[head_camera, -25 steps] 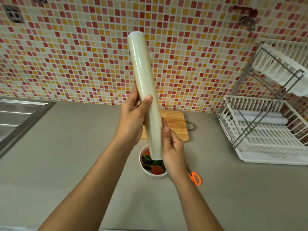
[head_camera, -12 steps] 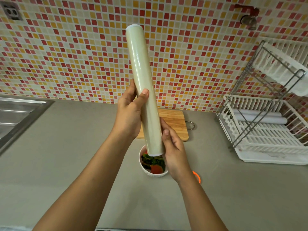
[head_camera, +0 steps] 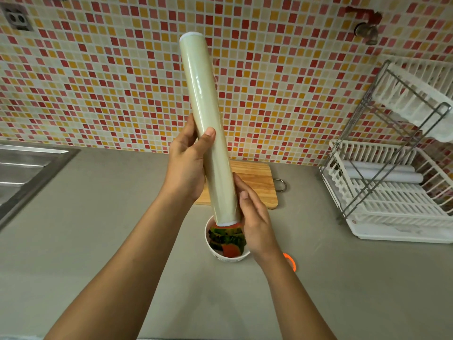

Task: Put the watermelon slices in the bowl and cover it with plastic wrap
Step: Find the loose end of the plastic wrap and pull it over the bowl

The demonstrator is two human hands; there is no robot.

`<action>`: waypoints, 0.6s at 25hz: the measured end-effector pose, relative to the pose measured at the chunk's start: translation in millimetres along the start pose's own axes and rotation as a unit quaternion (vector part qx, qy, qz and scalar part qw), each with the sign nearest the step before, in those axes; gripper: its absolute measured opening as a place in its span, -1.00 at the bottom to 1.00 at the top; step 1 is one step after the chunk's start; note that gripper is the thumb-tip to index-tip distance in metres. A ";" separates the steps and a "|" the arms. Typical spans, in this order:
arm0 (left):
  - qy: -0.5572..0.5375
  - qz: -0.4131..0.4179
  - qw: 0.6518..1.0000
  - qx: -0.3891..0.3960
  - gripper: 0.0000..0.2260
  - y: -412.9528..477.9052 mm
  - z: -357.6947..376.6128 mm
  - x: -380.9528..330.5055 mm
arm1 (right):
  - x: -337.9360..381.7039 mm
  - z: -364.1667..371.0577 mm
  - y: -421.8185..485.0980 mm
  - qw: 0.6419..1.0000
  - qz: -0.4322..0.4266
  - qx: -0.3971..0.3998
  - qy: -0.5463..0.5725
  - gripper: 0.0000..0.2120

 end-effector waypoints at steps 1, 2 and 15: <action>-0.004 0.001 1.000 -0.009 -0.57 0.6 0.2 -0.1 | 0.5 2.5 -1.5 1.000 -0.005 -0.010 -0.013 -0.66; -0.008 0.005 1.000 -0.018 -0.57 1.3 0.4 -0.6 | 1.8 6.5 -3.7 0.999 -0.014 -0.026 -0.043 -0.63; 0.003 0.025 1.000 -0.013 -0.56 8.2 -0.7 -7.1 | -4.3 -2.8 -4.2 0.996 -0.040 -0.068 -0.027 -0.67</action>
Point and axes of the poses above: each hand's wrist, its own y-axis towards the middle knuckle, its own z-axis out of the palm, x = y × z, the point moved 4 cm from there along y, towards the middle knuckle, and after that the axes turned 6 degrees about z, right-handed, at the moved point
